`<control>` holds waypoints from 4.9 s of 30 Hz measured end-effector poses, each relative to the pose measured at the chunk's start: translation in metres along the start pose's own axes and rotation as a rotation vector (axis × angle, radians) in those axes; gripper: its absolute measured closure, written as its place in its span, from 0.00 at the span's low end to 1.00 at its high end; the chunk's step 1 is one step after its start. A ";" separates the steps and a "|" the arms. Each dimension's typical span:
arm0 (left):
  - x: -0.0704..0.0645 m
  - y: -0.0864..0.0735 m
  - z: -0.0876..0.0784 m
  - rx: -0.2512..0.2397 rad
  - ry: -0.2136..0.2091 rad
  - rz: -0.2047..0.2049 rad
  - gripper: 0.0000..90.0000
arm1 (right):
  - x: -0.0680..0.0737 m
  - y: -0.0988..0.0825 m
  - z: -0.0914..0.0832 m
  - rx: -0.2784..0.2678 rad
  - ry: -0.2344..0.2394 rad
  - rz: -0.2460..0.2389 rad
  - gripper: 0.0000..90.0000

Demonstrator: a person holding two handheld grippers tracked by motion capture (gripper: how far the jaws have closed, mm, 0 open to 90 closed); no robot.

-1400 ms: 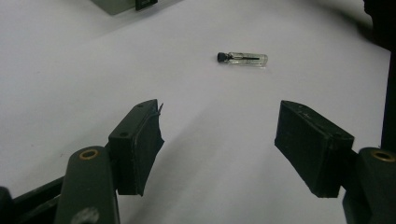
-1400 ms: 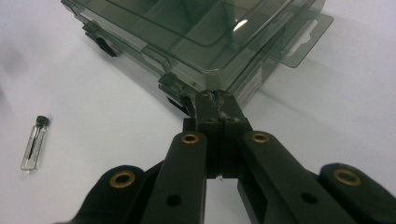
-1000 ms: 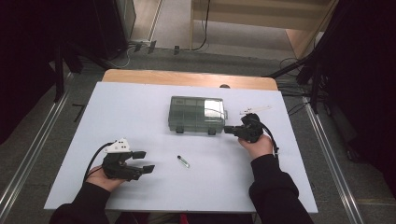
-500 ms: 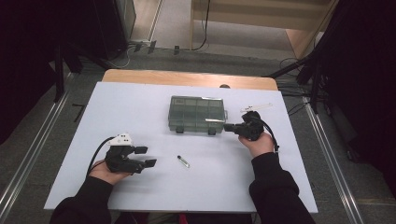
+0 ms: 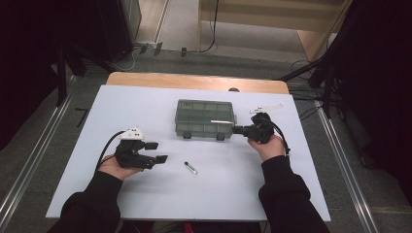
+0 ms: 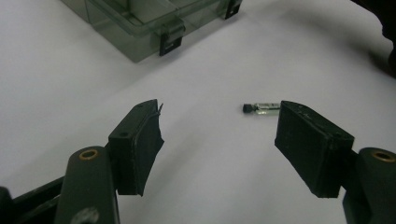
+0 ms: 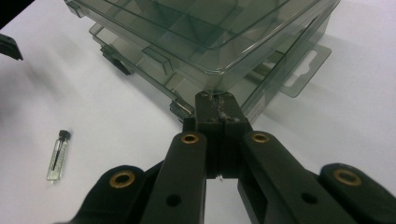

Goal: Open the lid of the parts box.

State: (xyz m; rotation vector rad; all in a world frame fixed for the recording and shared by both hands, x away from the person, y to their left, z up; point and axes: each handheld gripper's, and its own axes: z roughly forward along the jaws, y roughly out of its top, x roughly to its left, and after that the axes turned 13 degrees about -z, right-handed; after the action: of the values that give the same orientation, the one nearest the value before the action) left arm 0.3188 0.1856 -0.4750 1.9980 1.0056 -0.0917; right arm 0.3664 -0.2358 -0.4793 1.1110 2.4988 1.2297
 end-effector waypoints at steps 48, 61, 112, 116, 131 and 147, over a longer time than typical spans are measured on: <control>0.041 0.074 0.037 -0.037 0.040 0.022 0.35 | -0.005 0.025 -0.006 -0.004 0.025 -0.001 1.00; 0.052 0.089 0.056 -0.063 0.054 0.054 0.37 | -0.009 0.039 -0.011 -0.009 0.027 -0.008 1.00; 0.049 0.127 0.066 -0.092 0.098 0.014 0.58 | -0.029 0.032 -0.009 -0.126 -0.024 -0.114 0.61; 0.049 0.128 0.067 -0.092 0.099 0.008 0.58 | -0.032 0.034 -0.001 -0.120 -0.028 -0.130 0.60; 0.048 0.135 0.067 -0.118 0.115 0.008 0.58 | -0.032 0.047 0.001 -0.142 -0.086 -0.136 0.63; 0.051 0.151 0.070 -0.130 0.126 -0.006 0.58 | -0.039 0.064 0.000 -0.156 -0.101 -0.108 0.63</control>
State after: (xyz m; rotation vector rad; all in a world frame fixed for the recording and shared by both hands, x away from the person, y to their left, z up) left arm 0.4765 0.1220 -0.4376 1.9006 1.0696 0.0953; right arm 0.4300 -0.2369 -0.4394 0.9627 2.3120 1.2805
